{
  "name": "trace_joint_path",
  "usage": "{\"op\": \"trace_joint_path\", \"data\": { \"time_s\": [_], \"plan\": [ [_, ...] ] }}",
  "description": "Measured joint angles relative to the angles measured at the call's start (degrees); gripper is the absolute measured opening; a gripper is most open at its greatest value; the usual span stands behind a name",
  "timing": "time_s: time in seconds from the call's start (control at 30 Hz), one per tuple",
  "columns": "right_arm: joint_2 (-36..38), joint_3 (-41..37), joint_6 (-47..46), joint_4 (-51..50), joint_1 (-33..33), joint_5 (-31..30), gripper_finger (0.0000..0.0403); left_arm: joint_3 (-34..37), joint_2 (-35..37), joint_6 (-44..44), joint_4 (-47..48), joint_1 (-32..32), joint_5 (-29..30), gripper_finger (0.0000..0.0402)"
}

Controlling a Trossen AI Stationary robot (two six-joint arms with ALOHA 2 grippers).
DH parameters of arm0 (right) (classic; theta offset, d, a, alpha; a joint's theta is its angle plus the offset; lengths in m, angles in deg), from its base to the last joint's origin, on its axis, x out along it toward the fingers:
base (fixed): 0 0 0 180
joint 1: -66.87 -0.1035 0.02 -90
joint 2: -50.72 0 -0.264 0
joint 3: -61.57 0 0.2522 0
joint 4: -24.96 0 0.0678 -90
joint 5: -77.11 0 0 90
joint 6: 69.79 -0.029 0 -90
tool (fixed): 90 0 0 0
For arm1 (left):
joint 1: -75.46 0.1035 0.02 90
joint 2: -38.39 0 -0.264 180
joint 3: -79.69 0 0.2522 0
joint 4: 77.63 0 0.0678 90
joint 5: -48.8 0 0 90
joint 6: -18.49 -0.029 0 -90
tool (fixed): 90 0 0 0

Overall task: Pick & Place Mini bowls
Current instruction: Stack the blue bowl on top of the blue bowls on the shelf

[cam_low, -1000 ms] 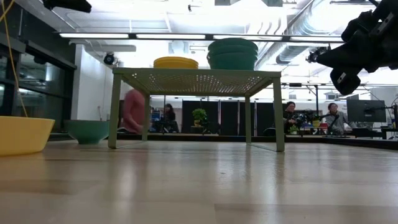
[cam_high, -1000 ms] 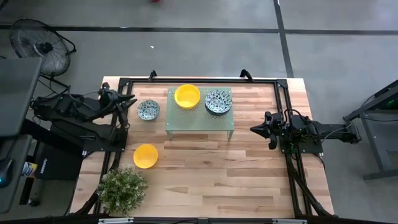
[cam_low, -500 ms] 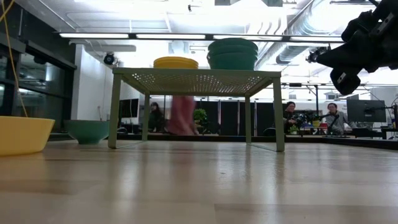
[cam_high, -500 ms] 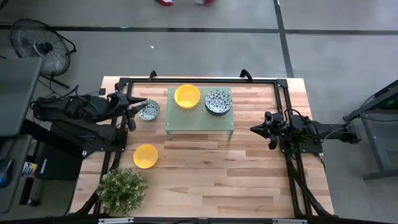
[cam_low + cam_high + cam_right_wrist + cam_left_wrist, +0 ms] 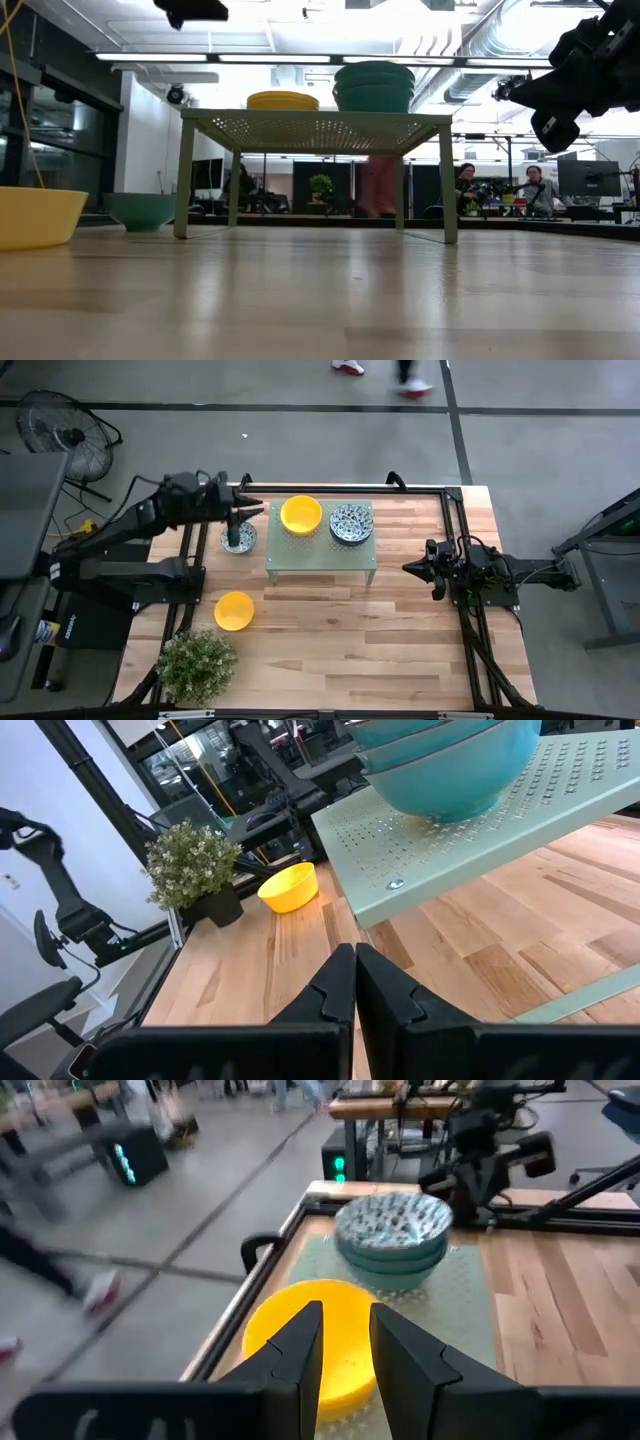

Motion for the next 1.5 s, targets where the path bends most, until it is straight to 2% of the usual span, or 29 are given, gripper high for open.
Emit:
{"op": "trace_joint_path", "data": {
  "time_s": [0.1, 0.33, 0.47, 0.73, 0.97, 1.07, 1.2, 1.27, 1.33, 1.5],
  "plan": [
    [0.00, 0.00, 0.00, 0.00, 0.00, 0.00, 0.0000, -2.81, -2.09, 0.34, 3.23, 7.77, -6.54, 0.0083],
    [0.01, 0.00, 0.00, 0.00, 0.00, 0.00, 0.0000, -14.01, -10.35, -5.88, 20.01, 22.65, -19.57, 0.0083],
    [0.01, -0.01, 0.00, 0.02, 0.00, 0.00, 0.0000, -19.41, -16.08, -10.78, 29.72, 28.65, -22.12, 0.0083],
    [0.02, -0.02, 0.00, 0.02, 0.00, 0.00, 0.0000, -23.27, -24.98, -19.82, 46.00, 35.92, -20.29, 0.0083],
    [0.01, -0.02, 0.00, 0.02, 0.00, 0.00, 0.0000, -23.27, -30.81, -25.34, 55.68, 36.55, -11.90, 0.0099],
    [0.02, -0.02, 0.00, 0.02, 0.00, 0.00, 0.0000, -23.27, -32.83, -26.12, 55.99, 36.55, -11.18, 0.0130],
    [0.01, -0.02, 0.00, 0.02, 0.00, 0.00, 0.0000, -22.13, -34.50, -26.12, 55.63, 36.55, -7.10, 0.0176],
    [0.02, -0.02, 0.00, 0.02, -0.01, 0.00, 0.0000, -20.38, -35.38, -26.14, 54.32, 36.57, -8.06, 0.0192],
    [0.02, -0.02, 0.00, 0.02, 0.00, 0.00, 0.0000, -18.09, -35.97, -26.50, 51.83, 36.59, -9.85, 0.0200],
    [0.01, -0.02, 0.00, 0.02, 0.00, 0.00, 0.0000, -12.88, -36.86, -28.87, 47.63, 37.39, -8.58, 0.0200]
  ]
}}
